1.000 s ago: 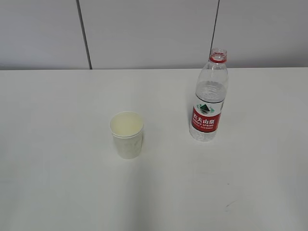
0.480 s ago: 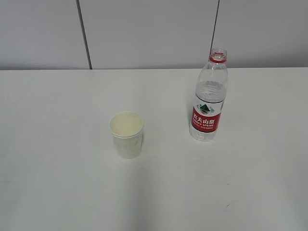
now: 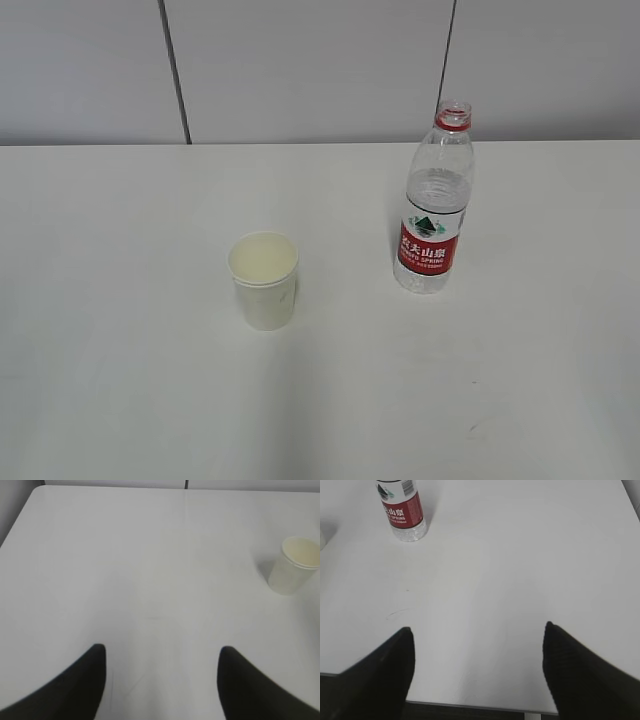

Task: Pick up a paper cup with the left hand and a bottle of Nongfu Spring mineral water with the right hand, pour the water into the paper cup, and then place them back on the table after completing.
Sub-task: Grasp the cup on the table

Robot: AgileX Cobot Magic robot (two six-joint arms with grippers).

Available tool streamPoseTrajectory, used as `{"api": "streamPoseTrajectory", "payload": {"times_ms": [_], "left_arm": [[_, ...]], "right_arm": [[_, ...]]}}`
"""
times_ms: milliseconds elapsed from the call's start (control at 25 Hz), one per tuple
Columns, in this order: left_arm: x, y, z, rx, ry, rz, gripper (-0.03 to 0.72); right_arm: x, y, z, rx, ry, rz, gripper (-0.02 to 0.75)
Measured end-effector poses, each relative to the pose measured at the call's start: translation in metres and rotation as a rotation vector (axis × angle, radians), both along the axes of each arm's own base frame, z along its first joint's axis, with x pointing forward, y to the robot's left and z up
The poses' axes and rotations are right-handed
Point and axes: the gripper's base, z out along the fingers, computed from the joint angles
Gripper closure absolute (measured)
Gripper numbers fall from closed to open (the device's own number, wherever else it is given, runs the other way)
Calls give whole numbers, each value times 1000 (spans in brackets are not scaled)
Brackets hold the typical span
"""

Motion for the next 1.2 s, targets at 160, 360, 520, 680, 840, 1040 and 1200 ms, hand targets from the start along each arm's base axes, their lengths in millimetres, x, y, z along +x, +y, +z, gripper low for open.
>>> {"api": "streamPoseTrajectory", "payload": {"times_ms": [160, 360, 520, 680, 840, 1040, 1200], "left_arm": [[0, 0, 0, 0, 0, 0, 251], [0, 0, 0, 0, 0, 0, 251], [0, 0, 0, 0, 0, 0, 251], [0, 0, 0, 0, 0, 0, 251], [0, 0, 0, 0, 0, 0, 251], [0, 0, 0, 0, 0, 0, 251], [0, 0, 0, 0, -2, 0, 251]], "right_arm": [[0, 0, 0, 0, 0, 0, 150], [0, 0, 0, 0, 0, 0, 150], [0, 0, 0, 0, 0, 0, 161], [0, 0, 0, 0, 0, 0, 161], [0, 0, 0, 0, 0, 0, 160], [0, 0, 0, 0, 0, 0, 160], [0, 0, 6, -3, -44, 2, 160]]}}
